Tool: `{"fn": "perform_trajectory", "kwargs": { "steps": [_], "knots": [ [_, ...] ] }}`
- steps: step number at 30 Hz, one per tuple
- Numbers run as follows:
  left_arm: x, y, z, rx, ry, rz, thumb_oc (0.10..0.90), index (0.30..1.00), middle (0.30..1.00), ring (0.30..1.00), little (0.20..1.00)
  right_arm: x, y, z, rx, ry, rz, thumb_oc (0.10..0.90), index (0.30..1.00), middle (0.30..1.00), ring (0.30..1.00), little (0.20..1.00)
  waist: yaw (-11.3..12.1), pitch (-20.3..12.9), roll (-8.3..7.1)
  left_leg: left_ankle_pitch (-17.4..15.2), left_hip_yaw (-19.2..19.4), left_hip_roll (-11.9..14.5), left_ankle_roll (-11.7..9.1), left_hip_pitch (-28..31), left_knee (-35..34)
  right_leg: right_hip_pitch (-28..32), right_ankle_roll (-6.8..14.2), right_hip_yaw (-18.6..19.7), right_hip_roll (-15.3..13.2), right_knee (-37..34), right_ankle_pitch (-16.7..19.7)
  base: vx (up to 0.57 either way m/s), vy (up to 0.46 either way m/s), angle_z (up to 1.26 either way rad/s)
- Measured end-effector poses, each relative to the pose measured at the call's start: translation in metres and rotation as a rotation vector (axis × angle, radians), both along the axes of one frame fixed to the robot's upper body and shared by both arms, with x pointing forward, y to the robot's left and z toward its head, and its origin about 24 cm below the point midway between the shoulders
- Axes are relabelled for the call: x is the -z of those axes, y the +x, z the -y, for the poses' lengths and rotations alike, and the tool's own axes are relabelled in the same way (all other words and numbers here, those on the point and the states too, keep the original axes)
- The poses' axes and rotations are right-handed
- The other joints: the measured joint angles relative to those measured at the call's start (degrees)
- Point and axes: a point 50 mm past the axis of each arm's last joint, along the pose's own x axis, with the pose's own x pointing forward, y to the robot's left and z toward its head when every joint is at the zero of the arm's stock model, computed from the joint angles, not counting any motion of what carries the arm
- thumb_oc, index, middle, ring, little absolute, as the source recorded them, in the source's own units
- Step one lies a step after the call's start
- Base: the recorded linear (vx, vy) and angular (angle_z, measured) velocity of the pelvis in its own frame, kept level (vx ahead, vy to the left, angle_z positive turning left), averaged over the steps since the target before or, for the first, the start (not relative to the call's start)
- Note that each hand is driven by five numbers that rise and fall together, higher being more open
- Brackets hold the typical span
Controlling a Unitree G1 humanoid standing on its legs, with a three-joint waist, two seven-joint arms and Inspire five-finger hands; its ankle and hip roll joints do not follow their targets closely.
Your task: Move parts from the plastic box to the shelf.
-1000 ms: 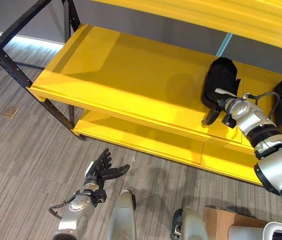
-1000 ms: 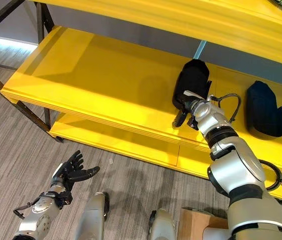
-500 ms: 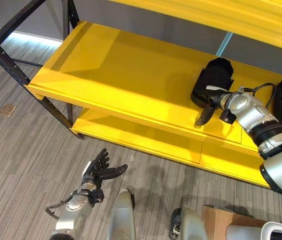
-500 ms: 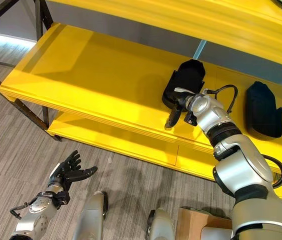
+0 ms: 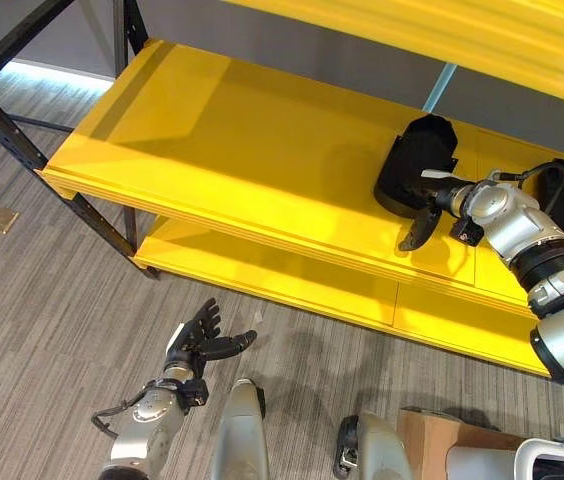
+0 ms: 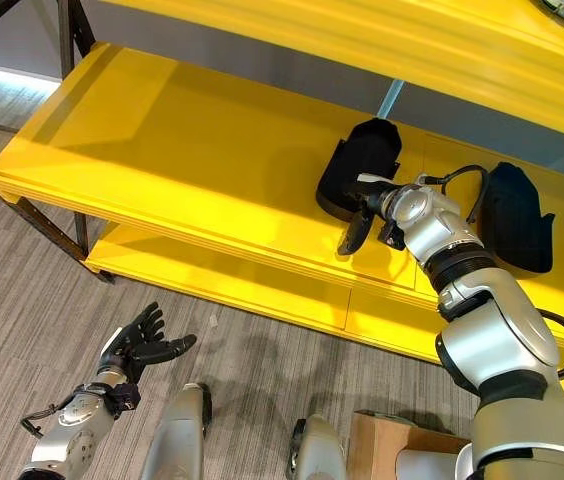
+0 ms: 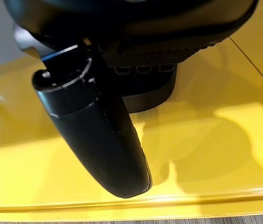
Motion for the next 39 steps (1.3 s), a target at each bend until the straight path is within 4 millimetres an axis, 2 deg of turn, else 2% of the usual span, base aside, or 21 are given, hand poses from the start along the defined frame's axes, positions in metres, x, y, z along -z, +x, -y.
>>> {"fn": "perform_trajectory", "kwargs": {
  "steps": [13,21,24,39],
  "knots": [
    [-0.002,0.001,-0.004,-0.019,0.000,0.008,0.900,1.000,1.000,1.000,1.000,-0.002,-0.001,0.006,0.010,-0.006,-0.002,0.900,1.000,1.000,1.000,1.000,-0.7,0.0,0.00,0.0,0.1,0.1,0.0,-0.5,0.2,-0.6,0.0,0.1,0.0,0.1,0.0,0.00,0.000,0.00],
    [-0.002,0.001,-0.005,-0.019,0.000,0.009,0.900,1.000,1.000,1.000,1.000,0.009,-0.004,0.008,0.010,-0.007,-0.031,0.900,1.000,1.000,1.000,1.000,-0.7,0.0,0.01,-0.1,0.1,0.1,0.0,-0.6,0.6,-0.6,0.0,0.2,0.1,0.4,0.0,0.00,0.000,0.00],
    [-0.002,0.000,-0.005,-0.019,0.000,0.007,0.900,1.000,1.000,1.000,1.000,0.015,-0.005,0.006,-0.009,-0.014,-0.042,0.900,1.000,1.000,1.000,1.000,-0.7,0.0,0.01,-0.2,0.1,0.1,0.0,-0.5,0.6,-0.6,0.0,0.3,0.0,0.5,0.0,0.00,0.000,0.00],
    [-0.002,0.001,-0.005,-0.021,0.001,0.008,0.900,1.000,1.000,1.000,1.000,0.017,-0.011,-0.004,-0.094,-0.071,-0.040,0.900,1.000,1.000,1.000,1.000,-1.2,0.0,0.00,-0.2,0.1,0.1,0.0,-0.5,0.9,-0.6,0.0,0.3,0.0,0.9,0.0,0.00,0.000,0.00]
  ]
}}
